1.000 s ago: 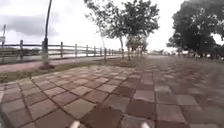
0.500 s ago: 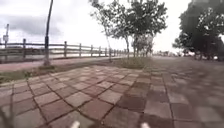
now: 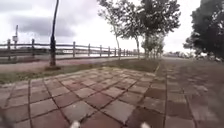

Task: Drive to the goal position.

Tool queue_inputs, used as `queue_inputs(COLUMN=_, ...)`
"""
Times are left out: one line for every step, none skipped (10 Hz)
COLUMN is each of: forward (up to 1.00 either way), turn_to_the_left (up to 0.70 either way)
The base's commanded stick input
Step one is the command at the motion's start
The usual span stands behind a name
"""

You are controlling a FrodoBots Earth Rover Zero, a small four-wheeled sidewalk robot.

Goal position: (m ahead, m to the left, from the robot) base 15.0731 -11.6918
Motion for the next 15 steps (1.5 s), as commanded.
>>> queue_inputs(forward=0.70, turn_to_the_left=0.00)
queue_inputs(forward=0.70, turn_to_the_left=0.00)
queue_inputs(forward=0.70, turn_to_the_left=0.00)
queue_inputs(forward=0.70, turn_to_the_left=0.00)
queue_inputs(forward=0.70, turn_to_the_left=0.00)
queue_inputs(forward=0.70, turn_to_the_left=0.00)
queue_inputs(forward=0.70, turn_to_the_left=0.00)
queue_inputs(forward=0.70, turn_to_the_left=0.00)
queue_inputs(forward=0.70, turn_to_the_left=0.00)
queue_inputs(forward=0.70, turn_to_the_left=0.00)
queue_inputs(forward=0.70, turn_to_the_left=0.00)
queue_inputs(forward=0.70, turn_to_the_left=0.06)
queue_inputs(forward=0.70, turn_to_the_left=0.24)
queue_inputs(forward=0.70, turn_to_the_left=0.27)
queue_inputs(forward=0.70, turn_to_the_left=0.27)
